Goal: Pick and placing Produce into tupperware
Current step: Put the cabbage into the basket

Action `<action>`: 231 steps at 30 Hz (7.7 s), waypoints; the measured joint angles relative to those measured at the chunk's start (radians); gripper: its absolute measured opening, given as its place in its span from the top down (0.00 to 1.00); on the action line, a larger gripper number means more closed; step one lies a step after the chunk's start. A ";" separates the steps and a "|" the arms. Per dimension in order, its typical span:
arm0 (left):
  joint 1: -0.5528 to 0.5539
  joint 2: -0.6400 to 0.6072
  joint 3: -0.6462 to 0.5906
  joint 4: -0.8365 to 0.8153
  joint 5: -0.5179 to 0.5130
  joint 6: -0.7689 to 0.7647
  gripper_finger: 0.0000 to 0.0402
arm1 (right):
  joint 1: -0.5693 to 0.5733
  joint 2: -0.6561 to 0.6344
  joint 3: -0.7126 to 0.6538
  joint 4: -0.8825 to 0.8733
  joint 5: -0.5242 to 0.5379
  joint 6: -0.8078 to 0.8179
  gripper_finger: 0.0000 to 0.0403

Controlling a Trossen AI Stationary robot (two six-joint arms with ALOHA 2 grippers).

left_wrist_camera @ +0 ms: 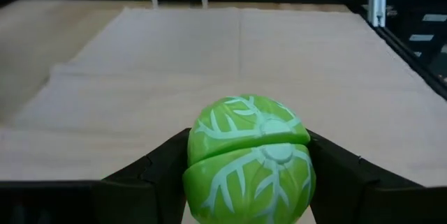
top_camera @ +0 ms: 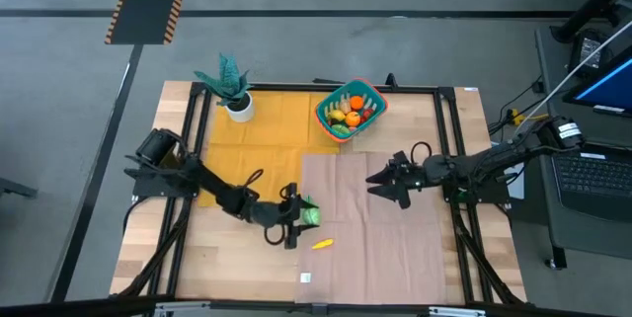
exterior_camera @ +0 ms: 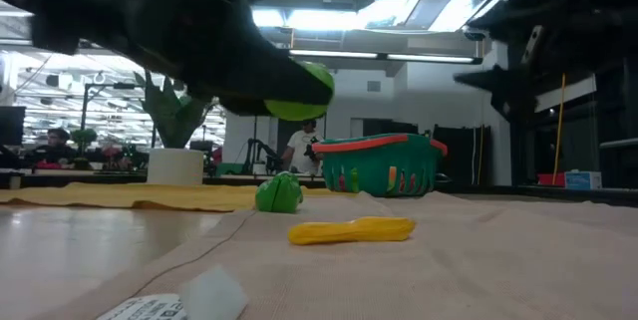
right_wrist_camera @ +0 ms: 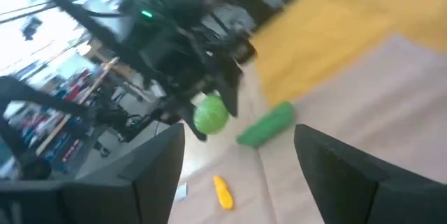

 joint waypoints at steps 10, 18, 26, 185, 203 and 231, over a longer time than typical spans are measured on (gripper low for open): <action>0.152 0.000 0.000 0.052 0.147 0.155 0.46 | -0.053 0.019 0.000 -0.129 -0.009 0.180 0.33; 0.236 0.000 0.001 0.121 0.240 0.225 0.45 | -0.053 0.020 0.000 -0.060 -0.010 0.209 0.33; 0.316 0.000 0.073 0.089 0.367 0.310 0.46 | -0.053 0.020 0.000 0.049 -0.002 0.160 0.33; 0.352 -0.316 0.064 -0.378 0.315 0.438 0.36 | -0.243 0.531 0.385 0.255 -0.380 -0.041 0.52; 0.424 -0.597 -0.330 -0.057 0.286 0.319 0.36 | -0.519 0.526 0.384 0.191 -0.581 -0.084 0.52; 0.488 -0.596 -0.367 0.007 0.290 0.207 0.36 | -0.695 0.522 0.383 0.075 -0.324 -0.787 0.52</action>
